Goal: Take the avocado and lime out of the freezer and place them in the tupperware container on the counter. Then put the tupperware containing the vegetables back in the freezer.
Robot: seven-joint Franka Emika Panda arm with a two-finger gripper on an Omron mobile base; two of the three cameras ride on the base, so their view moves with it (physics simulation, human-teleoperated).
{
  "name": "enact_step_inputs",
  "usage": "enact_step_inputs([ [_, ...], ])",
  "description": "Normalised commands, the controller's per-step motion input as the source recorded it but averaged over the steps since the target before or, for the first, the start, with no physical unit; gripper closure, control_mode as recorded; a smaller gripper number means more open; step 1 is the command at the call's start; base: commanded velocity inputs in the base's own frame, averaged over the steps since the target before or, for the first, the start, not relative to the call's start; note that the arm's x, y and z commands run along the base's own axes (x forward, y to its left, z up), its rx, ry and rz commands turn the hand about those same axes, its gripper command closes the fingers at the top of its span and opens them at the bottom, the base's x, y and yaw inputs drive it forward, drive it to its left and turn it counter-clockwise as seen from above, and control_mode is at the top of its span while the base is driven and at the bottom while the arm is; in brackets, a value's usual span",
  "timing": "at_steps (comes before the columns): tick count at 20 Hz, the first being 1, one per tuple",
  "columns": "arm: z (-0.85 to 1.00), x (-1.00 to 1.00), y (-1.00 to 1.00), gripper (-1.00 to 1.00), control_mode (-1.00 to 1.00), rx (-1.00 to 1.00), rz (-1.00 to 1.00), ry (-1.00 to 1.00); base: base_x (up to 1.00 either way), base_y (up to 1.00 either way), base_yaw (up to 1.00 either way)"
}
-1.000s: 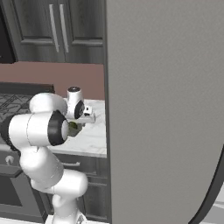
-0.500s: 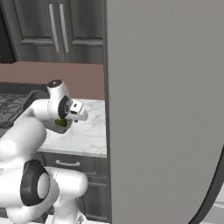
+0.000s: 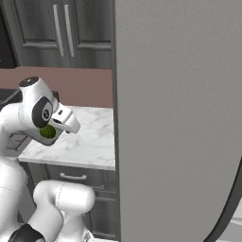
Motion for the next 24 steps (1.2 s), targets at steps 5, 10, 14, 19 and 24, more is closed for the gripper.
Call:
enact_step_inputs([
  [5,0.55,-0.94,-0.02,1.0,-1.0,0.0,-0.14,0.1,0.0,0.0,0.0],
  [10,0.28,-0.64,-0.15,1.0,-1.0,0.0,-0.11,0.15,0.0,0.0,0.0],
  [14,0.09,-0.73,-0.37,1.0,-1.0,0.0,-0.05,0.11,0.0,0.0,0.0],
  [19,0.0,-0.62,-0.42,1.0,1.0,0.05,0.0,0.04,-0.2,-0.11,0.0],
  [24,0.0,0.0,0.0,1.0,1.0,0.0,0.0,0.0,-1.0,-0.81,-0.03],
])
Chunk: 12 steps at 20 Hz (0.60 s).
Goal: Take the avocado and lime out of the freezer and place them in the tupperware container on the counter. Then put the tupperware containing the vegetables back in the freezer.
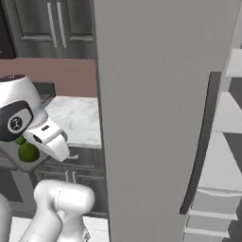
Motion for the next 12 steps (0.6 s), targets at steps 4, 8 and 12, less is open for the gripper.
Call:
enact_step_inputs([
  [4,0.0,0.0,0.0,1.0,1.0,0.0,0.0,0.0,-0.45,-1.0,-0.18],
  [8,0.0,0.0,0.0,1.0,1.0,0.0,0.0,0.0,0.02,-0.99,-0.24],
  [12,0.0,0.0,0.0,1.0,1.0,0.0,0.0,0.0,0.31,-0.7,-0.25],
])
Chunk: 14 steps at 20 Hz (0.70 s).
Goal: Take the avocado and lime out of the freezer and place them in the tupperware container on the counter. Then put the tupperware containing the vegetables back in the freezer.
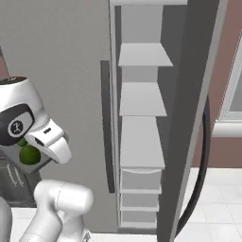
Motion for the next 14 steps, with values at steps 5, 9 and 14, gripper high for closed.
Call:
enact_step_inputs([
  [5,0.0,0.0,0.0,1.0,1.0,0.0,0.0,0.0,0.59,-0.46,-0.16],
  [9,0.0,0.0,0.0,1.0,1.0,0.0,0.0,0.0,0.78,-0.29,-0.01],
  [14,0.0,0.0,0.0,1.0,1.0,0.0,0.0,0.0,0.65,-0.47,0.07],
])
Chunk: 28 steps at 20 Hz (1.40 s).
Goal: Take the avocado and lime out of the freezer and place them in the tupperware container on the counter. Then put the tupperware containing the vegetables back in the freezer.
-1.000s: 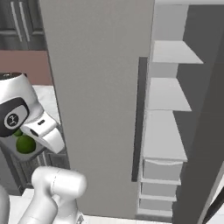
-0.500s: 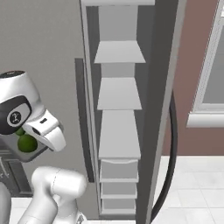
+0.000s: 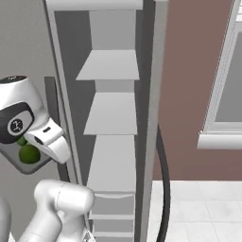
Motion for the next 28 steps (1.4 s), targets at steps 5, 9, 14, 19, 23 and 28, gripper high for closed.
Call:
enact_step_inputs([
  [5,0.0,0.0,-0.15,1.0,-1.0,0.01,0.01,0.0,0.2,-0.51,0.08],
  [9,0.0,0.0,-0.67,1.0,-1.0,0.01,0.01,-0.01,0.0,0.0,0.0],
  [14,0.03,0.0,-0.51,1.0,-1.0,0.05,-0.18,0.0,0.0,0.0,0.0],
  [19,0.23,0.0,-0.56,1.0,-1.0,0.17,-0.41,0.0,0.0,0.0,0.0],
  [23,0.29,0.03,-0.46,1.0,-1.0,0.18,-0.51,0.0,0.0,0.0,0.0],
  [28,0.32,0.45,-0.19,1.0,-1.0,0.13,-0.32,0.0,0.0,0.0,0.0],
])
